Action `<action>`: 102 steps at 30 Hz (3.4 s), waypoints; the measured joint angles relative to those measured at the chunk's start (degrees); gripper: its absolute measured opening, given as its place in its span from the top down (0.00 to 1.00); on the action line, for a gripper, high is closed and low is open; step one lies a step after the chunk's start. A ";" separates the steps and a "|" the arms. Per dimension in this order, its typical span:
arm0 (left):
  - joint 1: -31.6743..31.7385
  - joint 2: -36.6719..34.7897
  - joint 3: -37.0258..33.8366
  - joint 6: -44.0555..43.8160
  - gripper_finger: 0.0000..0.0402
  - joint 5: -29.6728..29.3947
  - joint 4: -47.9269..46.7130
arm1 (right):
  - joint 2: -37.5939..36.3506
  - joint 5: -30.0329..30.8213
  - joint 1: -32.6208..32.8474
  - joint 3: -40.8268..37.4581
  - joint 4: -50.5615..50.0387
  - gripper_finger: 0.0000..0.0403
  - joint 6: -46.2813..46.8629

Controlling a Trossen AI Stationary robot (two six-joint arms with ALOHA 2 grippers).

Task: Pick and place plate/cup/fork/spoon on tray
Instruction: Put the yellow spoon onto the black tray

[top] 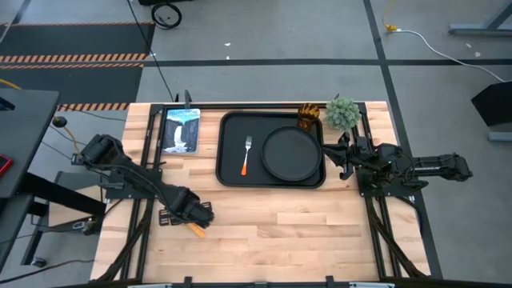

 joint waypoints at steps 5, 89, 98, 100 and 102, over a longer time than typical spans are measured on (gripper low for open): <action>0.01 0.02 -2.31 -0.54 0.51 1.66 1.09 | 0.00 0.00 0.01 0.00 0.00 0.83 -0.01; 26.55 0.07 10.55 40.77 0.87 -28.46 7.02 | 0.01 -0.01 0.01 0.00 -0.02 0.83 0.00; 40.02 4.61 14.47 62.03 0.87 -28.90 16.70 | 0.02 -0.02 0.01 0.00 0.03 0.83 -0.01; 42.26 6.78 15.91 64.93 0.87 -27.90 16.60 | 0.01 0.00 0.00 0.00 0.04 0.83 -0.01; 44.45 8.96 17.07 67.08 0.87 -25.59 16.47 | 0.01 -0.02 0.00 0.00 0.18 0.83 0.00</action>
